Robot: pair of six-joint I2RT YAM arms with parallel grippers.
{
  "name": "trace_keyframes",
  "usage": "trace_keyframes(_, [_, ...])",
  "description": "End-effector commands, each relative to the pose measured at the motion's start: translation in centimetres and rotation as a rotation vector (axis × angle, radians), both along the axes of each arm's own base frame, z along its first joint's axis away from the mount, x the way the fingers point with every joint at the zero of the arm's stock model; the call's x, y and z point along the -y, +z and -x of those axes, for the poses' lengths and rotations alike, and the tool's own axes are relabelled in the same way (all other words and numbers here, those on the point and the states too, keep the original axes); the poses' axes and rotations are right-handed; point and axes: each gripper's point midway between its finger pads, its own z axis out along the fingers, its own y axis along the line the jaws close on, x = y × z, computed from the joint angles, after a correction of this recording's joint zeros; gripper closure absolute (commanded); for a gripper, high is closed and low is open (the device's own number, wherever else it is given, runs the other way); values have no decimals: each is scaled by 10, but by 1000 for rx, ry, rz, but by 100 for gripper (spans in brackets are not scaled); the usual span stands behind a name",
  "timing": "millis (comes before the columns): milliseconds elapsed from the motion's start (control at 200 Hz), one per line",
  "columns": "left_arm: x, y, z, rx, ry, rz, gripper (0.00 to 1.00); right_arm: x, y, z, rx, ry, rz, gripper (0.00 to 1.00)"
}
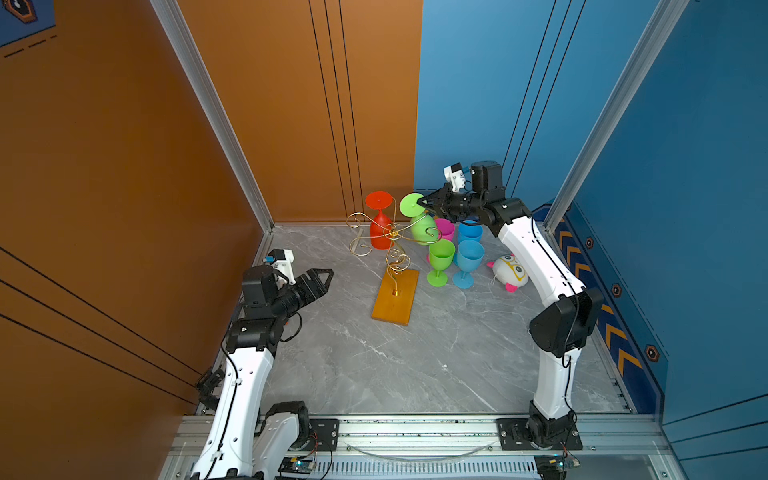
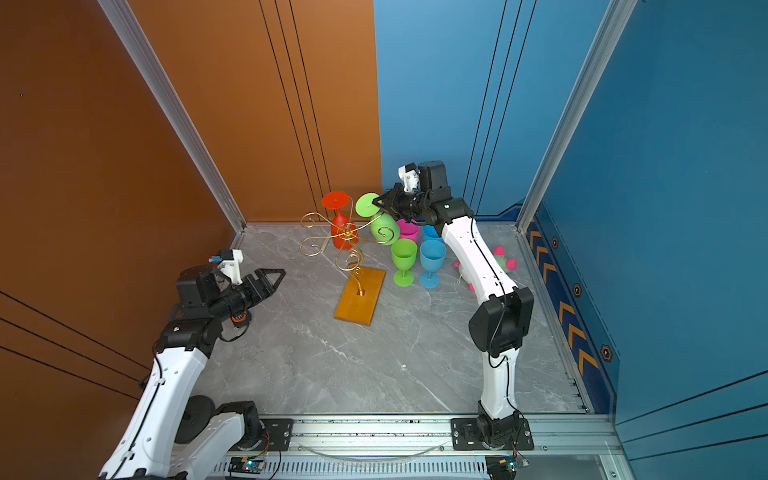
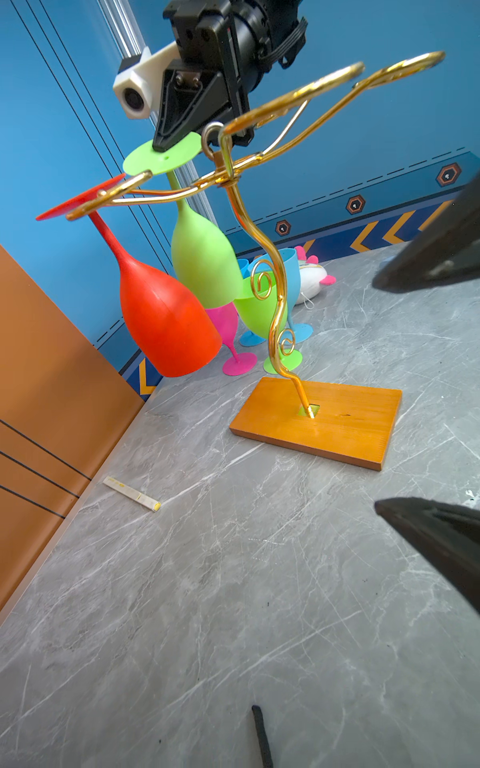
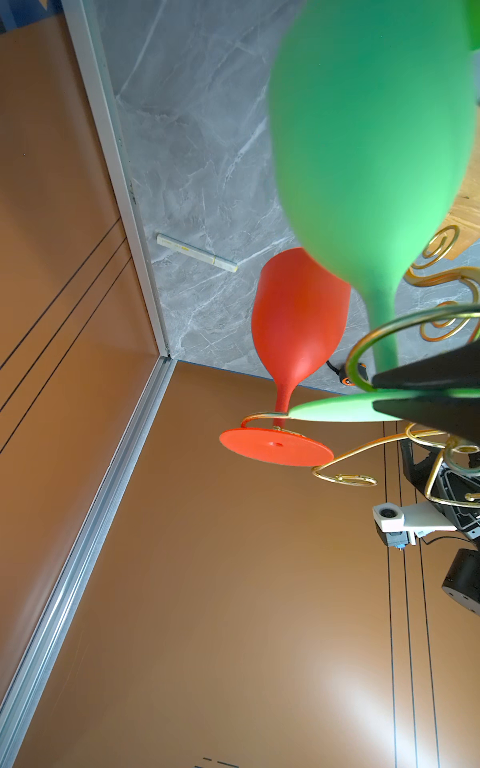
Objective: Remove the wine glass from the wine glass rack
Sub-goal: 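Pull the green glass off the rack hook with the right gripper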
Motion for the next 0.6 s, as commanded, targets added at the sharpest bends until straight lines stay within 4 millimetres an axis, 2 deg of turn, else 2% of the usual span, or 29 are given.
trace_keyframes(0, [1, 5, 4, 4, -7, 7, 22, 1, 8, 5, 26, 23, -10, 100])
trace_keyframes(380, [0, 6, 6, 7, -4, 11, 22, 13, 28, -1, 50, -5, -97, 100])
trace_keyframes(596, [0, 7, 6, 8, -3, 13, 22, 19, 37, 2, 70, -17, -116, 100])
